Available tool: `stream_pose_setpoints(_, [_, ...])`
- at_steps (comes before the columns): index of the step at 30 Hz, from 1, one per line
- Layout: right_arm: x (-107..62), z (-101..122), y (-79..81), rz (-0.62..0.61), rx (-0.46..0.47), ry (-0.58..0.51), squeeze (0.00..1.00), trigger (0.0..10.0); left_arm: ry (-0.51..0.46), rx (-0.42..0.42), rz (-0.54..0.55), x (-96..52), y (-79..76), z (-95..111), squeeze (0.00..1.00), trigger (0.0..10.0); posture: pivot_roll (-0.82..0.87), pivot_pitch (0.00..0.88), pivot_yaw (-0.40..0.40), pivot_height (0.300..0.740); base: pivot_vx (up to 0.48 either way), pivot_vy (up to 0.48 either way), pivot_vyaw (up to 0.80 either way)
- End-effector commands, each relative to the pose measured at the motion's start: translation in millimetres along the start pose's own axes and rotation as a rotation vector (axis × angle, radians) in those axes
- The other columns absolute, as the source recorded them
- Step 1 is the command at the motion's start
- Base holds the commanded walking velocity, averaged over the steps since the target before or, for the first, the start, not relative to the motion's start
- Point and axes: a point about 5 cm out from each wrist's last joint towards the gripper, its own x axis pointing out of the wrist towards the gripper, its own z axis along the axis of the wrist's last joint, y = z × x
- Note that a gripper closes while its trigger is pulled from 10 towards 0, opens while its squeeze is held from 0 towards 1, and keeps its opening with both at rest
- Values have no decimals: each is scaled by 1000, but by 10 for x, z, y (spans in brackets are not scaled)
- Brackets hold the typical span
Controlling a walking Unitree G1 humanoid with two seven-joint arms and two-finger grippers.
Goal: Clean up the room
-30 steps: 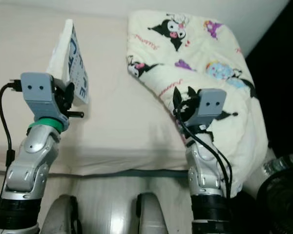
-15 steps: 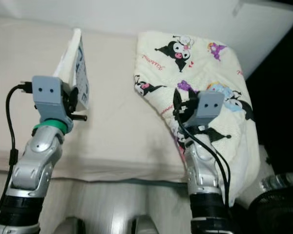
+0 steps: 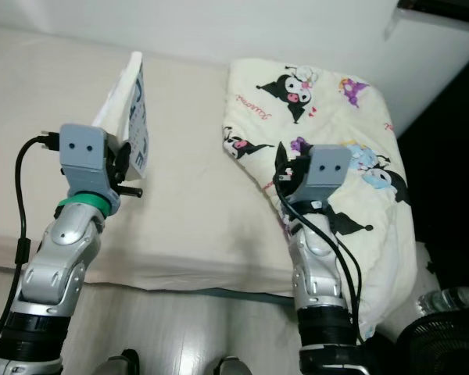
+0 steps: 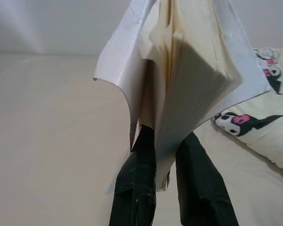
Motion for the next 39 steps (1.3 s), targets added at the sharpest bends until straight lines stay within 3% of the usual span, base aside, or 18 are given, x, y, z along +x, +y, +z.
stream_pose_setpoints(1, [-33, -57, -37, -16, -6, 19, 0, 10000, -33, 10, -13, -15, -37, 34, 0, 10000, -37, 82, -26, 740, 0, 0, 0])
stream_pose_setpoints(9, [-37, -62, -19, -1, -23, 7, 0, 10000, -47, 28, -24, 2, -67, 55, 0, 10000, -35, 83, -24, 740, 0, 0, 117])
stream_pose_setpoints(39, [-28, -73, 27, 23, -58, 1, 0, 10000, -41, 41, -34, 11, -96, 28, 0, 10000, -34, 83, -15, 740, 0, 0, 731])
